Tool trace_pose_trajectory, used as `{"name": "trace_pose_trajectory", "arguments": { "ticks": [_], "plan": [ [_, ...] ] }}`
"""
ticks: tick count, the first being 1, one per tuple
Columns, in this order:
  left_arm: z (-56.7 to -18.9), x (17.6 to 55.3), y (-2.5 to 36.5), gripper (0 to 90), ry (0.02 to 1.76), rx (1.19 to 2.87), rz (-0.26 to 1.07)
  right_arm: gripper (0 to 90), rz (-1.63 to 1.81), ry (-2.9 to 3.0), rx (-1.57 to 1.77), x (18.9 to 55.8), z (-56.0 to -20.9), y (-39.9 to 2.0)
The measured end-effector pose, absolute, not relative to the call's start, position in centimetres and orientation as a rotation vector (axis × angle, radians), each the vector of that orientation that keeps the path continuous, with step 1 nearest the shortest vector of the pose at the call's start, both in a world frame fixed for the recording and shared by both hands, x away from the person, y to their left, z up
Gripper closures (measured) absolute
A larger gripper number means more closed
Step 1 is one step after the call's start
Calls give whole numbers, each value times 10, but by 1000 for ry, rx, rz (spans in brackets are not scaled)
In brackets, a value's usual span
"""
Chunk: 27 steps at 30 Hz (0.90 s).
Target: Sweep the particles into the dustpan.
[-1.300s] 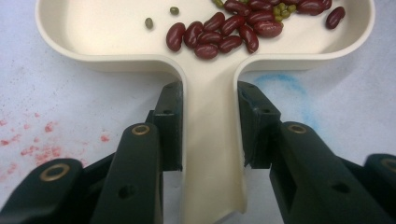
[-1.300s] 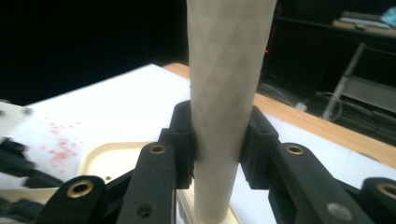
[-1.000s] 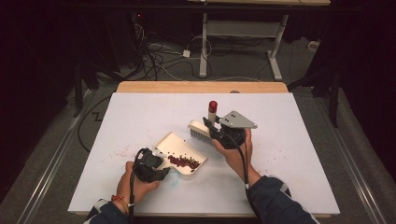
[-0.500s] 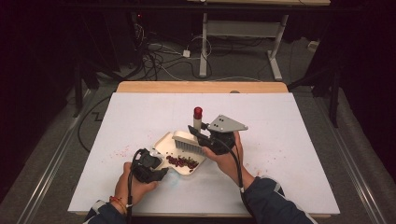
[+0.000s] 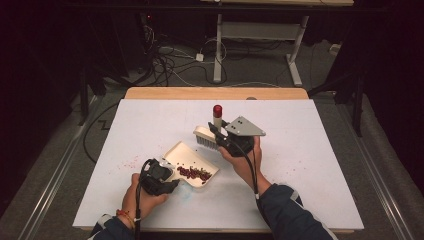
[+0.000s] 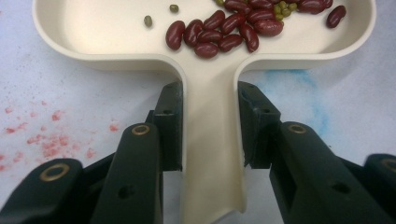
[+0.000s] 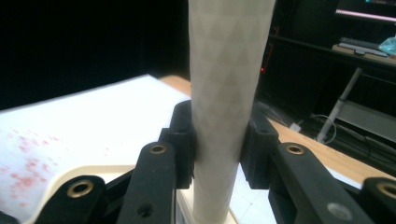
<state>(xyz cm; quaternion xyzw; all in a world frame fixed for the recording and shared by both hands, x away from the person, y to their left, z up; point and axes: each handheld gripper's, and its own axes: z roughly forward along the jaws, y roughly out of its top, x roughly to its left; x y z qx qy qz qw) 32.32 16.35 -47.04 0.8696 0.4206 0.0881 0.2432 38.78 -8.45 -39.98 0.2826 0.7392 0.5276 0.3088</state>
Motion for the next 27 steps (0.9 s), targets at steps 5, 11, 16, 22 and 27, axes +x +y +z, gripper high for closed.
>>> {"name": "trace_pose_trajectory", "arguments": {
  "ticks": [5, 11, 16, 22, 27],
  "plan": [
    [-471, 325, 167, 641, 1160, 2366, 234, 699, 1357, 1999, 727, 393, -410, -73],
    [-470, 325, 170, 641, 1165, 2360, 240, 699, 1423, 2109, 699, 377, -405, -68],
    [-470, 325, 170, 641, 1166, 2362, 244, 700, 1483, 2123, 692, 369, -395, -75],
    [-470, 327, 171, 641, 1163, 2362, 246, 700, 1438, 2079, 684, 366, -388, -87],
    [-469, 326, 170, 641, 1166, 2357, 256, 699, 1405, 2010, 686, 369, -389, -90]
  ]
}}
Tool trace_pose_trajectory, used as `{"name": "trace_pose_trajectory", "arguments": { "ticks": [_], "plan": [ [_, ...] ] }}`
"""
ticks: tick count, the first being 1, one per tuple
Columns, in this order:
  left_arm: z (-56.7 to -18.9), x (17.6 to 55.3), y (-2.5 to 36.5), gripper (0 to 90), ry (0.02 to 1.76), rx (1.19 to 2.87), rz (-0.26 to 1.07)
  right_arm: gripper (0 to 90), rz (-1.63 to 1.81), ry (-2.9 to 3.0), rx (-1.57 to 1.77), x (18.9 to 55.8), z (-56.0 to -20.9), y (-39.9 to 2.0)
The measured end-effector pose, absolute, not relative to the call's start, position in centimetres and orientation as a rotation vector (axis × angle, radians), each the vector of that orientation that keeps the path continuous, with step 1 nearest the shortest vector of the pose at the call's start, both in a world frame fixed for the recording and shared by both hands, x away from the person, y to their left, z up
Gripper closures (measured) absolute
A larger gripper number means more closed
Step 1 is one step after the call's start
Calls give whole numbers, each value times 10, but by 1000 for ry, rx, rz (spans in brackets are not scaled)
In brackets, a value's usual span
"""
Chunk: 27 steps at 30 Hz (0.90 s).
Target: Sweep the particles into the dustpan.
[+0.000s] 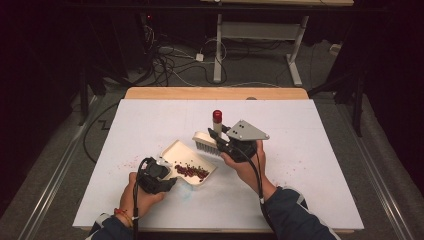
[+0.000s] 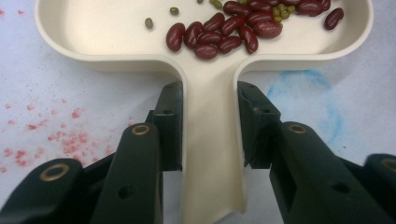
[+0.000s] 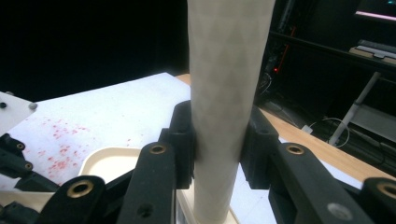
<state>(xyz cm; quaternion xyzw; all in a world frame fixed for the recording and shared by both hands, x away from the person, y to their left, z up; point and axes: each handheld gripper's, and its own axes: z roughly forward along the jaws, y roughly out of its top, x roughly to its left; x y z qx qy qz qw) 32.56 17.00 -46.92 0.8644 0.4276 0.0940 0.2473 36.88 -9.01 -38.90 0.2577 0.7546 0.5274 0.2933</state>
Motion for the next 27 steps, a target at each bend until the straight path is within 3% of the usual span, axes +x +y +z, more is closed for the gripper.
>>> {"name": "trace_pose_trajectory", "arguments": {
  "ticks": [17, 27],
  "plan": [
    [-471, 327, 176, 639, 1203, 2309, 256, 699, 1457, 2142, 608, 351, -404, -51],
    [-472, 327, 181, 641, 1221, 2302, 264, 699, 1507, 2086, 625, 353, -389, -61]
  ]
}}
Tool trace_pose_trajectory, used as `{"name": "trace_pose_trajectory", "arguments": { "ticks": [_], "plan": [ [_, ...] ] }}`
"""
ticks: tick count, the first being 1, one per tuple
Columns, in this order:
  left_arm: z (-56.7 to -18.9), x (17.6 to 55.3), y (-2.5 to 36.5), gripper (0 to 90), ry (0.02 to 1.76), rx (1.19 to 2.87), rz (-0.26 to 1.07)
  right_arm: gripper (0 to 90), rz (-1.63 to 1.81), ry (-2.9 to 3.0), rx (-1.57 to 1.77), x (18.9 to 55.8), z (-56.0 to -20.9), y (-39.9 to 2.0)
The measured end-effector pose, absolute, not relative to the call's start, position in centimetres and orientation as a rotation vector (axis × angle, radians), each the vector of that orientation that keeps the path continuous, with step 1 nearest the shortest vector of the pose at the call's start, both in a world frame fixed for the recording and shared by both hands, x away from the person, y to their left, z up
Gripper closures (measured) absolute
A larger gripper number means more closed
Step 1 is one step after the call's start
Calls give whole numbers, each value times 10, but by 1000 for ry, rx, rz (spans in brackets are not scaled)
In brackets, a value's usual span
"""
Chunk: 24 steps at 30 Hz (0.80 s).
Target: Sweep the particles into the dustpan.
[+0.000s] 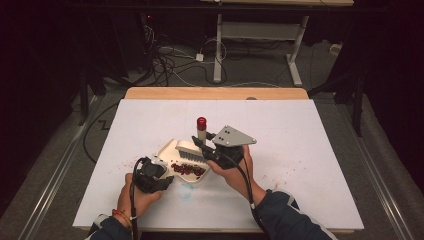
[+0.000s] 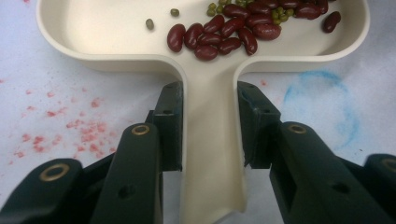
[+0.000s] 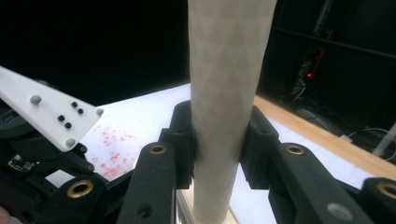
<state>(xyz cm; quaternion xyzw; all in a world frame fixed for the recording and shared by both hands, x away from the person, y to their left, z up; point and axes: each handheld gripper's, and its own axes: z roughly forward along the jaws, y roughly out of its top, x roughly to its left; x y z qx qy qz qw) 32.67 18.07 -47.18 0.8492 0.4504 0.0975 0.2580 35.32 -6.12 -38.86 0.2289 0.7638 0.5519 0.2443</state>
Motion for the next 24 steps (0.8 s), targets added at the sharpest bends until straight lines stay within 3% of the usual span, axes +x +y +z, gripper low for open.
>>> {"name": "trace_pose_trajectory", "arguments": {
  "ticks": [24],
  "plan": [
    [-471, 333, 190, 640, 1229, 2288, 265, 699, 1474, 1942, 809, 357, -342, -189]
  ]
}}
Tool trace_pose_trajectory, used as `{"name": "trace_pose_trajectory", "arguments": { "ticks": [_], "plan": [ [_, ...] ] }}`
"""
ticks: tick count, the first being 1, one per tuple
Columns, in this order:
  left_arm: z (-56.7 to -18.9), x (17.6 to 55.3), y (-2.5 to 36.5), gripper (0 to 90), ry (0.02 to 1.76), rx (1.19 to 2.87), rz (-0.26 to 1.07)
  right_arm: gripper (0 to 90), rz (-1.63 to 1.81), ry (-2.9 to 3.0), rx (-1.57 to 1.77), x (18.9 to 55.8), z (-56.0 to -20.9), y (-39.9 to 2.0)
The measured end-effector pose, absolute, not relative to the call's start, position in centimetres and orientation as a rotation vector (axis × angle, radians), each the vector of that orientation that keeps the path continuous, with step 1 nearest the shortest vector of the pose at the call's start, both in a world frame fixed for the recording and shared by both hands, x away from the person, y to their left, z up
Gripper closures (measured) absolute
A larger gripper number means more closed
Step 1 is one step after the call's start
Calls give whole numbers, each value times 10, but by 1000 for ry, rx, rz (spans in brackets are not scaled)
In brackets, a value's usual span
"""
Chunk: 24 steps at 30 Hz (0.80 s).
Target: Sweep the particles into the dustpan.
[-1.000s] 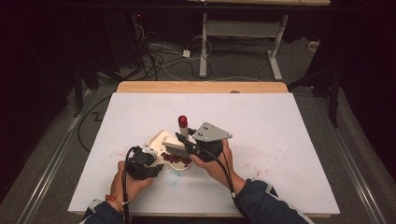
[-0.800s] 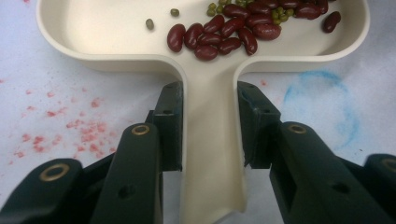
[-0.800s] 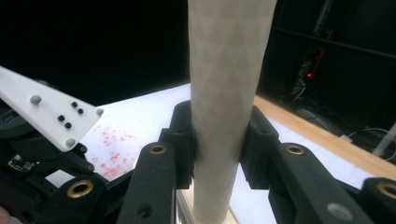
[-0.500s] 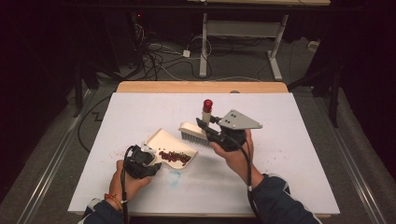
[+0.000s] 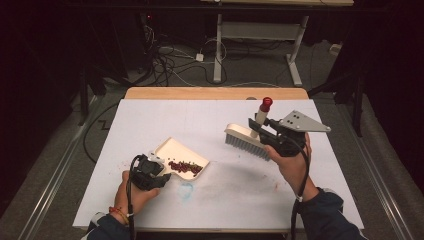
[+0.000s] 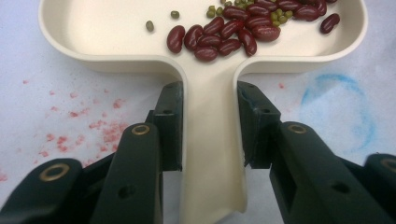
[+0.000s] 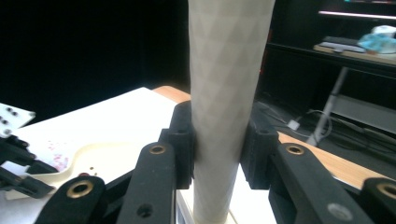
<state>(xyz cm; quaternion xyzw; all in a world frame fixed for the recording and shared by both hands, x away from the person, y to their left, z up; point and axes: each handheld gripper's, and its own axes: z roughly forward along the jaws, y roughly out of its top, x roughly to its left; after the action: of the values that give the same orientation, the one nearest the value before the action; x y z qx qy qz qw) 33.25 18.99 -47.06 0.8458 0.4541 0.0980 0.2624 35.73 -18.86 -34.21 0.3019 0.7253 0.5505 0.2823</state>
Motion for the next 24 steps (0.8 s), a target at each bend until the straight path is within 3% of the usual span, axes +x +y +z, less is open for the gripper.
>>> {"name": "trace_pose_trajectory", "arguments": {
  "ticks": [24],
  "plan": [
    [-475, 332, 207, 640, 1302, 2250, 322, 698, 1341, 2133, 809, 334, -341, -284]
  ]
}}
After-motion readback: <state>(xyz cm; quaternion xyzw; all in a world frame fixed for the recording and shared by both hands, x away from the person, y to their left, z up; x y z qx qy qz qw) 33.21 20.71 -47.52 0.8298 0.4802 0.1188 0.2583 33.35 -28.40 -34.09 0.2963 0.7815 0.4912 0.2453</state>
